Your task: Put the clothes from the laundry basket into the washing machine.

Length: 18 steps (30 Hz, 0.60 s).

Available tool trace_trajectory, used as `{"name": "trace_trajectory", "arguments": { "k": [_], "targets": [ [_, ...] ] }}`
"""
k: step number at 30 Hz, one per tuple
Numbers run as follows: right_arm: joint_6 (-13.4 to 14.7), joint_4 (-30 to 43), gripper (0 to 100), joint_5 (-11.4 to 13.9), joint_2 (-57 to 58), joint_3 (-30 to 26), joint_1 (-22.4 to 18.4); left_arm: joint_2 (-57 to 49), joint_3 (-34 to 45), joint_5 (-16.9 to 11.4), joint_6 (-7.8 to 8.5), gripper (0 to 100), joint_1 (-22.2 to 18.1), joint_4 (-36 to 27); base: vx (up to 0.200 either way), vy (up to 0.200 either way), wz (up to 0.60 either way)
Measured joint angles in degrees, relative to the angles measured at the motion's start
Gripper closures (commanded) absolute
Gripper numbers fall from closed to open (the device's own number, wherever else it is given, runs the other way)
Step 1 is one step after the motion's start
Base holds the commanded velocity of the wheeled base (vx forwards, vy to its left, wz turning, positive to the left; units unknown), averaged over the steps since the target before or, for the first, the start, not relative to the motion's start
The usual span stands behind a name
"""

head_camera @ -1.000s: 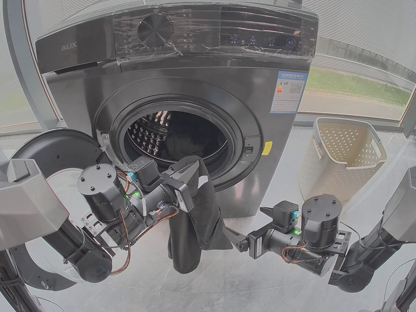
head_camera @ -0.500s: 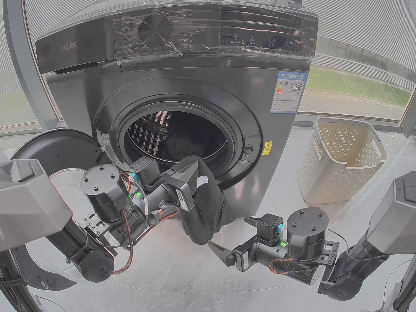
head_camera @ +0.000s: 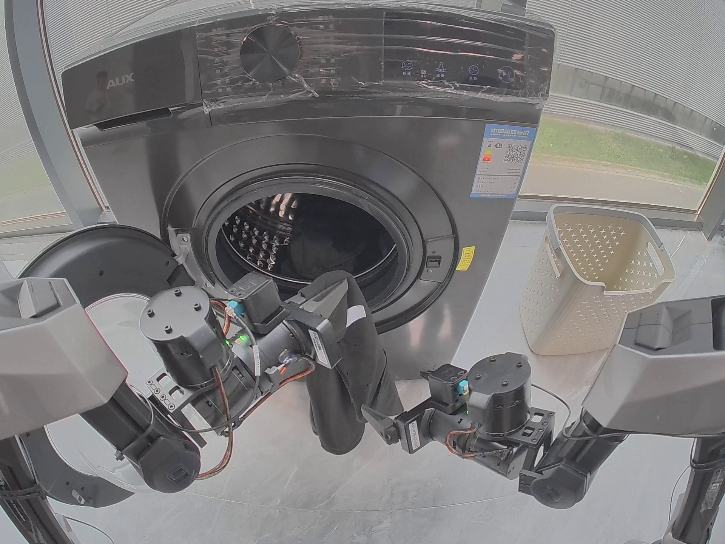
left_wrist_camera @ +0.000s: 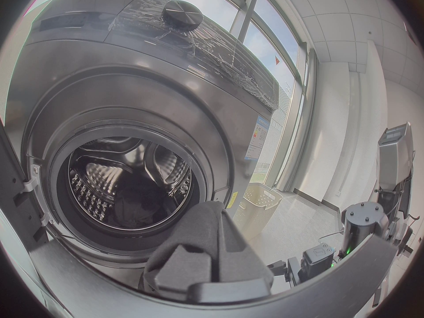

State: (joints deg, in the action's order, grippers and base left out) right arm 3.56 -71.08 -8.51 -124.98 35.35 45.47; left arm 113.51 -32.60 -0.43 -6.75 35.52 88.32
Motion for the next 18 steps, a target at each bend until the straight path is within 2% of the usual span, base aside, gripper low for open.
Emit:
{"name": "trace_trajectory", "arguments": {
  "k": [9, 18],
  "targets": [
    [-0.56, -2.46, 0, 0.63, -3.72, 2.51, 1.83, 0.00, 0.00, 0.02, 0.00, 100, 0.06, 0.00, 0.000, 0.000, 0.00],
    [-0.56, -2.38, 0, -0.09, -6.75, 5.68, 0.96, -0.02, 0.02, 0.07, 0.00, 100, 0.06, 0.04, 0.000, 0.000, 0.00]
  ]
}}
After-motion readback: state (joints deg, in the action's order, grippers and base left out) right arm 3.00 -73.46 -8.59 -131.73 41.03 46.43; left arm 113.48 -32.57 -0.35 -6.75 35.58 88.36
